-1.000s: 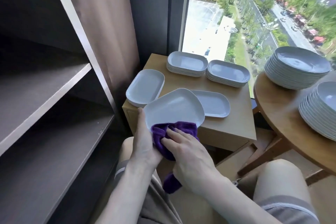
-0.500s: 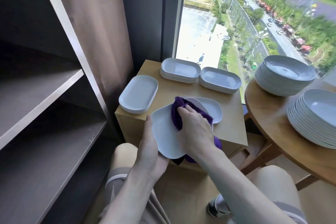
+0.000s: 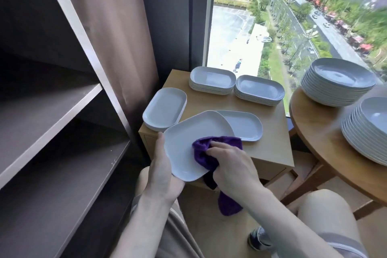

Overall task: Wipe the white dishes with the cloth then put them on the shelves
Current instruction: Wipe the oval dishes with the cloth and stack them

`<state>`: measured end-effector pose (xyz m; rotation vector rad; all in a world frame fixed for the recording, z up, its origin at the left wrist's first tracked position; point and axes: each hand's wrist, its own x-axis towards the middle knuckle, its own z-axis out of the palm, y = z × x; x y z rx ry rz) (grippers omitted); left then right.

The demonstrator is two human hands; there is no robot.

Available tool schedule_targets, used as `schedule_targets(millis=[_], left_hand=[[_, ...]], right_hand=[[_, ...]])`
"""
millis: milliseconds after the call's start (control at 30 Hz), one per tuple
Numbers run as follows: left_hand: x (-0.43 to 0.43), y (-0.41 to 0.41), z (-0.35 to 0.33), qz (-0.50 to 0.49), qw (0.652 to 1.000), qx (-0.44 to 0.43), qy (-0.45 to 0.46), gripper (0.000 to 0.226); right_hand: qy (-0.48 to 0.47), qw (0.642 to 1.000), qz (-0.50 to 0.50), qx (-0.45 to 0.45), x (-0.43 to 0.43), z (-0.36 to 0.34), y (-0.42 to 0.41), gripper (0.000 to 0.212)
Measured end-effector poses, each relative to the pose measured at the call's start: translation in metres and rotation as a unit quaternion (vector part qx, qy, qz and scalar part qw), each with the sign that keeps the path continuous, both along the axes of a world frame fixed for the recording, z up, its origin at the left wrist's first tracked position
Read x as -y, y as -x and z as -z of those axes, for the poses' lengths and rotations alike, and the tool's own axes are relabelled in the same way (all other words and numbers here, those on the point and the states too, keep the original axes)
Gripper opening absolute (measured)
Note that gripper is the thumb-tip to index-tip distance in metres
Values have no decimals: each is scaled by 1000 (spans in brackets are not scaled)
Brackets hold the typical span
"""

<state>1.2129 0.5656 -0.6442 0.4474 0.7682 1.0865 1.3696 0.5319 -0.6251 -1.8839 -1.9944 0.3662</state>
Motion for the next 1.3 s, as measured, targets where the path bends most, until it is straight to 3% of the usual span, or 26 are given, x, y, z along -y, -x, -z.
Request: schedule_targets(millis=[133, 233, 400, 533, 733, 1067, 1200, 1300], left_hand=[[7, -5, 7, 27, 999, -21, -6, 63], [11, -18, 7, 57, 998, -7, 7, 60], [-2, -27, 10, 76, 994, -66, 31, 65], [1, -25, 19, 46, 995, -40, 76, 62], [-10, -11, 22, 9, 996, 14, 87, 71], [-3, -5, 13, 15, 1000, -19, 13, 63], [6, -21, 12, 45, 999, -5, 26, 66], [2, -22, 15, 31, 999, -17, 31, 70]], right_hand=[[16, 996, 89, -4, -28, -3, -23, 57], [3, 994, 104, -23, -36, -4, -26, 47], [-8, 998, 30, -54, -24, 2, -7, 41], [-24, 997, -50, -62, -4, 6, 26, 12], [42, 984, -169, 28, 11, 6, 23, 51], [13, 999, 34, -8, -25, 10, -39, 55], [9, 999, 45, 24, -45, 1, -31, 47], [13, 999, -7, 49, -38, 0, -7, 36]])
